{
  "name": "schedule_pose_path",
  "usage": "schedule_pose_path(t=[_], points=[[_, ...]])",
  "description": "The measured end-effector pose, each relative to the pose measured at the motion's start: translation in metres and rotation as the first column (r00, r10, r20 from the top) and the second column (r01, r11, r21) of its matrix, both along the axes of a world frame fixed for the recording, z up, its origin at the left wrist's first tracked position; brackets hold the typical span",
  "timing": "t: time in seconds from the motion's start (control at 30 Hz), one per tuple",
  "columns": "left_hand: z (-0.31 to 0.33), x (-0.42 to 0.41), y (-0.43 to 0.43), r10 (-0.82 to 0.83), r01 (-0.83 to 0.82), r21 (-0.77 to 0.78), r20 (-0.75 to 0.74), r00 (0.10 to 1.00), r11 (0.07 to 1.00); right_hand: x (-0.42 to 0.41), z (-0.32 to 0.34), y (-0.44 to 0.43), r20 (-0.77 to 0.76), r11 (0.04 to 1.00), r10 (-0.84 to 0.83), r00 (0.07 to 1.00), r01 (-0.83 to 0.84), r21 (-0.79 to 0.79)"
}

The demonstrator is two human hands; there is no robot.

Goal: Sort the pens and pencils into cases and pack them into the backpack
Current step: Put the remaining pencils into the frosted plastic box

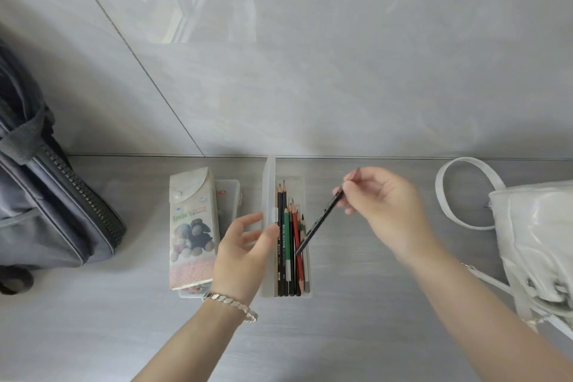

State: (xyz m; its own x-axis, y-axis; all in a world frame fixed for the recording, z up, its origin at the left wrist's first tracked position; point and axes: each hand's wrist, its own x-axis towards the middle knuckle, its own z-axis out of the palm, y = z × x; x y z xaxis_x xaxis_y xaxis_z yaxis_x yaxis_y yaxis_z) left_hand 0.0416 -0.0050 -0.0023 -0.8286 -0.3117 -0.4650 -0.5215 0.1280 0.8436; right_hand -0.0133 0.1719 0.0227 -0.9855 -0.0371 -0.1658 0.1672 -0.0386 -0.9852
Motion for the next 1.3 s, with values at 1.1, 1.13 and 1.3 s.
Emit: schedule_pose_path(t=[1.1,1.13,1.3], points=[[-0.018,0.04,0.043,-0.497,0.509,-0.731,0.266,0.826,0.454,0.076,-0.051,-0.028,0.496,0.999,0.034,0.868,-0.031,-0.014],[-0.02,0.041,0.043,-0.497,0.513,-0.733,0.272,0.824,0.448,0.074,-0.053,-0.029,0.492,0.999,0.036,0.87,-0.045,0.005],[-0.023,0.032,0.035,-0.512,0.59,-0.712,0.369,0.776,0.381,0.064,-0.065,-0.038,0.464,0.982,0.081,0.882,-0.149,0.111]])
